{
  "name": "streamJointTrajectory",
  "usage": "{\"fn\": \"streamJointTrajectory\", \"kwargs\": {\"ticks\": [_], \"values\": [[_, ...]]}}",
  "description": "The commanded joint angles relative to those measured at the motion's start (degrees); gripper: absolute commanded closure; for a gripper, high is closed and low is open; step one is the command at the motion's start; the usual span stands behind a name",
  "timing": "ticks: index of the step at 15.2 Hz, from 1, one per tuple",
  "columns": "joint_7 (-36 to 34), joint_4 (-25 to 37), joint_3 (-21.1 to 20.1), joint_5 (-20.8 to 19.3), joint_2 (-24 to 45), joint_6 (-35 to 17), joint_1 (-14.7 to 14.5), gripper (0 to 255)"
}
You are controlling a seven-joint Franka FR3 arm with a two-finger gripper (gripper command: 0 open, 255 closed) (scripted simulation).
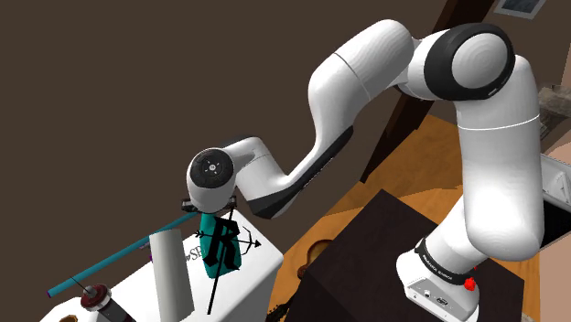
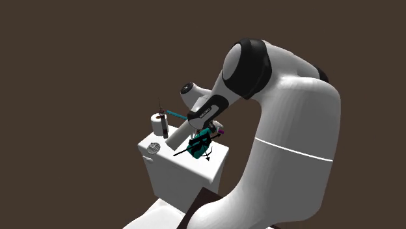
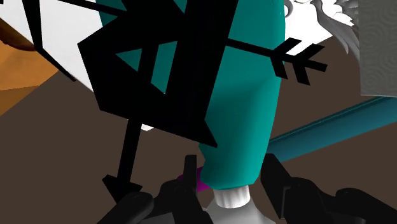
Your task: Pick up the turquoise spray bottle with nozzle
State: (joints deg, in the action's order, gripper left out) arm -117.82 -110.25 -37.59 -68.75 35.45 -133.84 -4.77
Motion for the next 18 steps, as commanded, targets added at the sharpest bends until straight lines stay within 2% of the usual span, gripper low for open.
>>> {"fn": "streamJointTrajectory", "kwargs": {"ticks": [1,7,18], "values": [[-0.02,0.03,0.00,-0.03,0.03,-0.03,-0.03,255],[0.00,0.02,-0.01,-0.01,0.01,-0.03,-0.01,255],[5.81,-0.87,-4.07,6.89,-6.12,2.38,3.09,255]]}}
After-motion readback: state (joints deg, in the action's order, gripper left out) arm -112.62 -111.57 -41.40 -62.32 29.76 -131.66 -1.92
